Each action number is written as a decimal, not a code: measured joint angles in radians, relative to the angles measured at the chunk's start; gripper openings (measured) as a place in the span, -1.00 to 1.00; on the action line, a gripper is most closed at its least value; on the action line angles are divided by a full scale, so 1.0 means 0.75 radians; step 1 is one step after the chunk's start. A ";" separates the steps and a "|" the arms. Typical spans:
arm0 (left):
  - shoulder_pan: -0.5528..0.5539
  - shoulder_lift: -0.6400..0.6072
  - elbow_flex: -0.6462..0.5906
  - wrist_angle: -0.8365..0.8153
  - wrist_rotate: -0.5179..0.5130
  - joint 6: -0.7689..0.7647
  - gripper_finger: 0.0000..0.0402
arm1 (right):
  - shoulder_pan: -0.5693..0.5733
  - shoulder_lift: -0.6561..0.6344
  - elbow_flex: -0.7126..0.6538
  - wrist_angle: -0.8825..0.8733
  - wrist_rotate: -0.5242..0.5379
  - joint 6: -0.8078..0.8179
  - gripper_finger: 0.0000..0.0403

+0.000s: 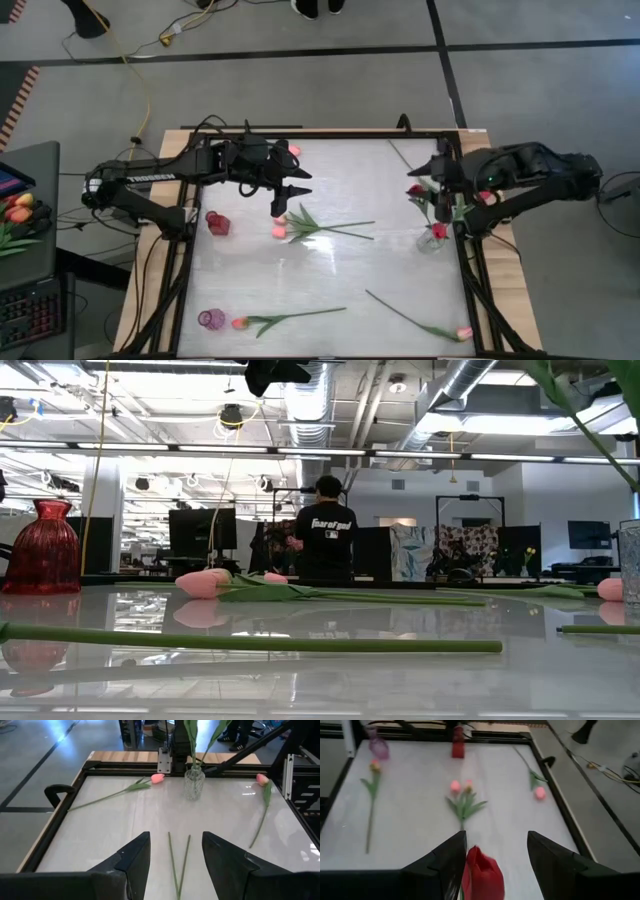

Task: Sort flowers into vase by color
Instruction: Put the red flower into the transparent flower vase, then put the top right pink flower into the red flower vase

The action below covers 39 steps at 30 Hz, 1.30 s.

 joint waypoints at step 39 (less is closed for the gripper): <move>0.000 -0.267 0.003 -0.308 -0.039 -0.073 -0.17 | -0.153 -0.027 0.384 0.116 -0.008 0.063 0.16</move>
